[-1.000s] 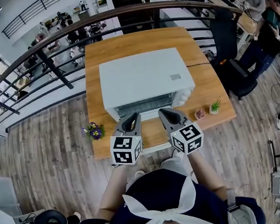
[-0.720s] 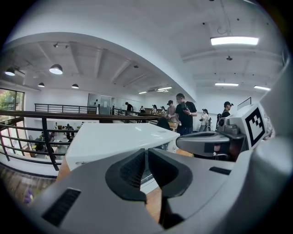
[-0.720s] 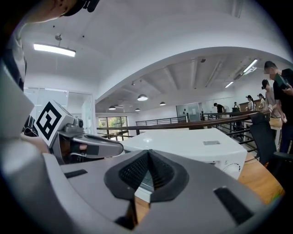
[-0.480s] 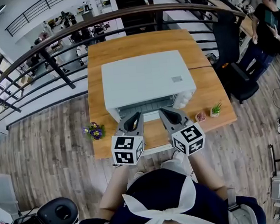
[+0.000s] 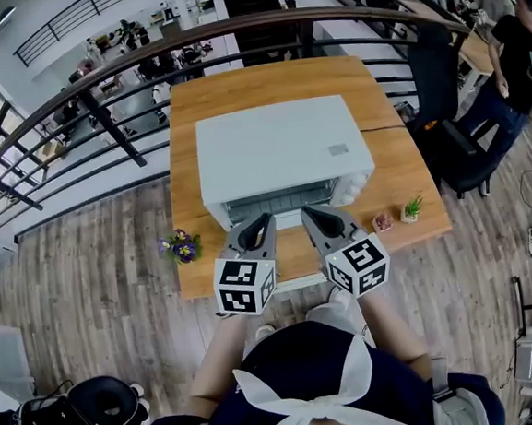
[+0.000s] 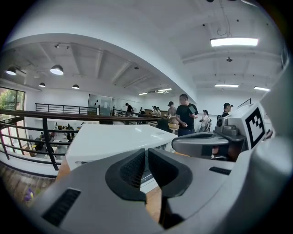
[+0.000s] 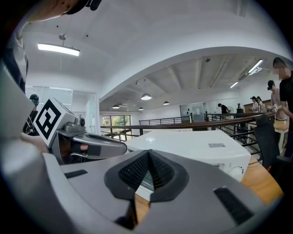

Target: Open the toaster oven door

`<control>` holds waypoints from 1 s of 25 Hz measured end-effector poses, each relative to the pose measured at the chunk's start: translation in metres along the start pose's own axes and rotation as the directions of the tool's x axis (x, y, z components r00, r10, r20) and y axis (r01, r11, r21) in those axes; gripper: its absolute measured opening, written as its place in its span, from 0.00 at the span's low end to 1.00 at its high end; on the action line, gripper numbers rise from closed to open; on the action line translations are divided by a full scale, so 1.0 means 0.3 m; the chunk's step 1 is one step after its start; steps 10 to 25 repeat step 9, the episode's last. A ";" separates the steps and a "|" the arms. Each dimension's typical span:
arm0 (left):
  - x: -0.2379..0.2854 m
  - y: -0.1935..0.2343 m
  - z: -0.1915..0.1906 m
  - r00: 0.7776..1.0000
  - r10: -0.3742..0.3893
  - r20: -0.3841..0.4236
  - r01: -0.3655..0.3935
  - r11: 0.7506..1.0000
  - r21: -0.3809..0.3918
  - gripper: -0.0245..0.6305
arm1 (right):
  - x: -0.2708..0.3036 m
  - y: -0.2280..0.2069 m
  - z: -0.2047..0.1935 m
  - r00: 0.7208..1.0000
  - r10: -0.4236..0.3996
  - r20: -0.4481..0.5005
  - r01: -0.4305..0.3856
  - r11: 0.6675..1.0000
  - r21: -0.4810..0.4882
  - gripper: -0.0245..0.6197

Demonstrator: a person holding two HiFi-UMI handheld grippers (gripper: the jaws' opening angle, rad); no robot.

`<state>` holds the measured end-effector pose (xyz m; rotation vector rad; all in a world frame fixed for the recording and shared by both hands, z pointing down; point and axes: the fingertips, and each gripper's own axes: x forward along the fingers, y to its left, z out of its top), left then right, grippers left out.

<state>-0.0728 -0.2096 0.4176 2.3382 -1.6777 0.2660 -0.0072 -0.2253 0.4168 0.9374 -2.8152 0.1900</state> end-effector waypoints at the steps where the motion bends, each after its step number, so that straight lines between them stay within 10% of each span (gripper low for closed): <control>1: 0.000 0.000 -0.002 1.000 0.000 0.000 0.000 1.000 -0.001 0.09 | -0.001 0.001 -0.002 1.000 0.000 0.000 0.000 1.000 0.001 0.04; 25: 0.002 -0.012 -0.013 1.000 -0.001 0.004 0.001 1.000 -0.004 0.09 | -0.013 -0.001 -0.011 1.000 0.001 0.004 -0.001 1.000 0.007 0.04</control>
